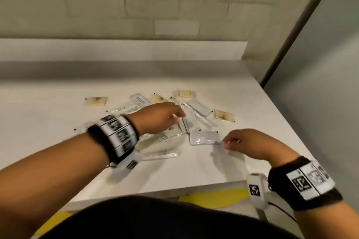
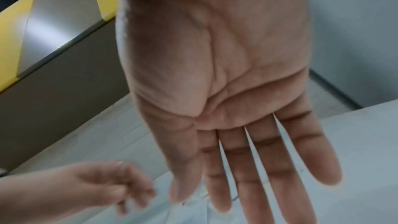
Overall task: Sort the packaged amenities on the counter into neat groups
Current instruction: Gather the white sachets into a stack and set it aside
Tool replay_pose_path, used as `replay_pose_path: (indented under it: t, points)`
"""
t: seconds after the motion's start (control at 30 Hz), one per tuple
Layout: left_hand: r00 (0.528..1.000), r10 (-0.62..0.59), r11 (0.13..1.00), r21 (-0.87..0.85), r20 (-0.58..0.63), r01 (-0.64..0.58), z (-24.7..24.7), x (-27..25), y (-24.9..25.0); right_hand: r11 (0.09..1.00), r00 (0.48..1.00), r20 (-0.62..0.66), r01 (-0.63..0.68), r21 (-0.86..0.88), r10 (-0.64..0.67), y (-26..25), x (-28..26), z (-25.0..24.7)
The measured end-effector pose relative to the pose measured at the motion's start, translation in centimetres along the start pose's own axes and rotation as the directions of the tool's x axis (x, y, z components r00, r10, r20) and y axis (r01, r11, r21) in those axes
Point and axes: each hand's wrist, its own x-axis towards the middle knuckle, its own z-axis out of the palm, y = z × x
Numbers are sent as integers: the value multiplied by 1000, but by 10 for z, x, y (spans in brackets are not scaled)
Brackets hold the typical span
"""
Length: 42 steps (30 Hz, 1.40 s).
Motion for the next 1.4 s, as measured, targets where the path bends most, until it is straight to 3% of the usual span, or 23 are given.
replay_pose_path:
  t: [0.1, 0.2, 0.33, 0.47, 0.57, 0.67, 0.73, 0.8, 0.93, 1.17, 1.3, 1.4]
  points:
    - [994, 73, 975, 203, 84, -89, 22, 49, 9, 985, 998, 8, 65, -159, -65, -7, 25, -9]
    - [958, 66, 840, 502, 279, -204, 37, 77, 17, 933, 985, 55, 173, -315, -164, -20, 51, -2]
    - [955, -43, 780, 608, 293, -151, 35, 94, 23, 862, 966, 75, 254, -439, -246, -23, 76, 5]
    - [952, -133, 776, 627, 275, -73, 38, 98, 23, 875, 965, 143, 260, -408, -220, -22, 88, 3]
    - [976, -142, 805, 593, 168, 15, 39, 96, 18, 861, 949, 232, 294, -415, -212, -17, 94, -4]
    - [979, -162, 896, 398, -120, 197, 18, 82, 11, 927, 953, 164, 290, -237, -256, -5, 104, -23]
    - [914, -291, 925, 162, -282, 344, -9, 66, 2, 961, 967, 41, 254, -112, -251, -3, 117, -48]
    - [823, -429, 894, -46, -372, 445, -34, 47, -14, 978, 977, -78, 191, -81, -198, -3, 139, -67]
    - [656, -563, 808, -169, -502, 564, -63, 10, -45, 982, 996, -36, 74, -172, -82, -8, 178, -62]
    - [501, -718, 674, -303, -484, 674, -64, -41, -91, 951, 999, -47, -5, -309, -10, -33, 199, -38]
    - [409, -794, 578, -347, -450, 739, -70, -58, -113, 937, 1000, 10, 21, -347, -19, -43, 201, -39]
    - [334, -839, 520, -451, -430, 725, -81, -76, -138, 955, 996, -48, 60, -289, -77, -52, 202, -42]
